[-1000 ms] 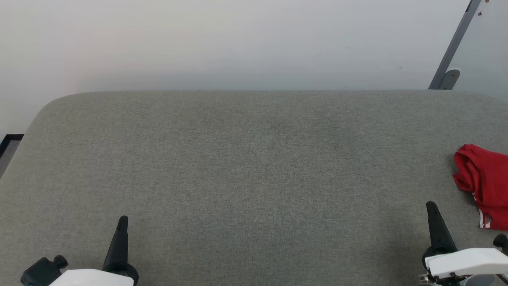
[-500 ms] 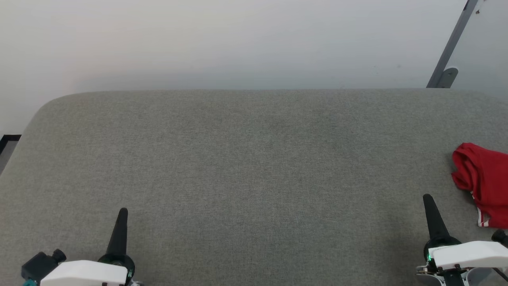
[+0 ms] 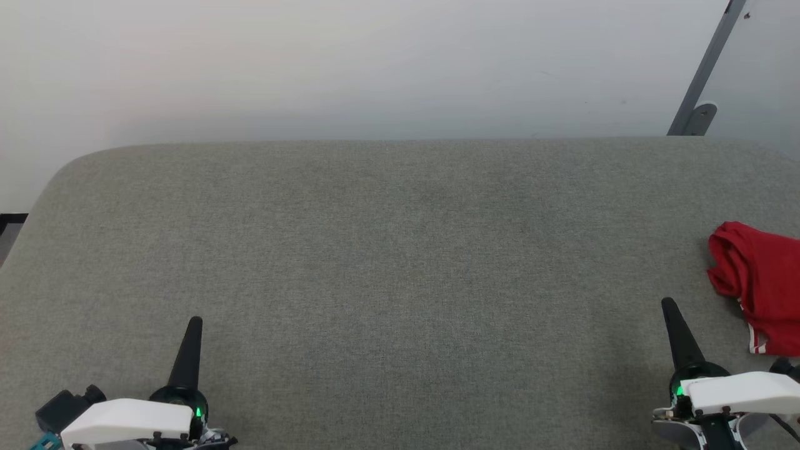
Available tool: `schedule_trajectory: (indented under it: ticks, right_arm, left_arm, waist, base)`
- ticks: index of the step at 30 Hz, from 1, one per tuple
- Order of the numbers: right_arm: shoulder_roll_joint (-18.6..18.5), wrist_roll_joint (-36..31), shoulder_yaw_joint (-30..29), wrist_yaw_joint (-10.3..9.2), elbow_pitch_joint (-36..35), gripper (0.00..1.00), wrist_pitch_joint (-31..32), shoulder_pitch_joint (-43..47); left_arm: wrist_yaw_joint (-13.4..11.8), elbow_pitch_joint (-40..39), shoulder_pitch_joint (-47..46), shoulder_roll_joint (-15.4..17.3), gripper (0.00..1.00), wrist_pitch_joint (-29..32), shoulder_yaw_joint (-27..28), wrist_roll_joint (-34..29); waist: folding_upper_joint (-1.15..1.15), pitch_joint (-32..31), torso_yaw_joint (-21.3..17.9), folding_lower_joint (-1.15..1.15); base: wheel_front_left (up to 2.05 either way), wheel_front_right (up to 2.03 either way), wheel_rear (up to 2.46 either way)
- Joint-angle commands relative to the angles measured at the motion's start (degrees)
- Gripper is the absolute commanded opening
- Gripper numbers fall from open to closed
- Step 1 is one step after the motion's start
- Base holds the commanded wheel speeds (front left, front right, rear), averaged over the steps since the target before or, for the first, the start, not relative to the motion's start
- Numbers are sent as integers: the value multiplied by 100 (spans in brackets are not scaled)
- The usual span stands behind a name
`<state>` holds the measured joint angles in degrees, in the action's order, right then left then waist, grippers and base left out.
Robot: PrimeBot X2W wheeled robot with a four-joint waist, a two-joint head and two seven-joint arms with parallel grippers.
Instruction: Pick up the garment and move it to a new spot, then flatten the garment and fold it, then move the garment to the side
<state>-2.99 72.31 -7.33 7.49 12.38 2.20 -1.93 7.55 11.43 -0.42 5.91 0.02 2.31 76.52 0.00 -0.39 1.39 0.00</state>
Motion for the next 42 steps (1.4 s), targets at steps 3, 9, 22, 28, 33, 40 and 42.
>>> schedule_trajectory:
  ticks: [3, 9, 22, 28, 33, 40, 42]
  right_arm:
    - [-3, 239, 19, 1, -11, 0, 66, -151]
    - [0, 524, 29, 0, 17, 0, 129, -200]
    - [4, 1058, 50, 0, 71, 0, 240, -287]
    - [7, 1305, 59, 0, 97, 0, 291, -342]
    - [9, 1500, 65, 0, 120, 0, 341, -368]
    - [12, 1771, 75, 0, 151, 0, 400, -423]
    - [12, 1844, 77, 0, 157, 0, 410, -440]
  left_arm:
    - [-8, 1, -164, -3, 0, 64, 62, 228]
    - [-9, 40, -247, -41, 0, 157, 104, 482]
    - [-10, 125, -372, -111, 0, 302, 184, 895]
    - [-11, 159, -449, -137, 0, 371, 224, 1115]
    - [-11, 191, -484, -161, 0, 435, 254, 1257]
    - [-12, 229, -566, -198, 0, 510, 294, 1496]
    - [-12, 240, -568, -208, 0, 533, 308, 1542]
  waist:
    - [0, 4, -10, 0]
    - [0, 11, -28, 0]
    - [0, 26, -63, 0]
    - [0, 33, -81, 0]
    - [0, 39, -96, 0]
    - [0, 47, -116, 0]
    - [0, 49, -122, 0]
  base:
    - [0, 0, 0]
    - [0, 0, 0]
    - [0, 0, 0]
    - [0, 0, 0]
    - [0, 0, 0]
    - [0, 0, 0]
    - [0, 0, 0]
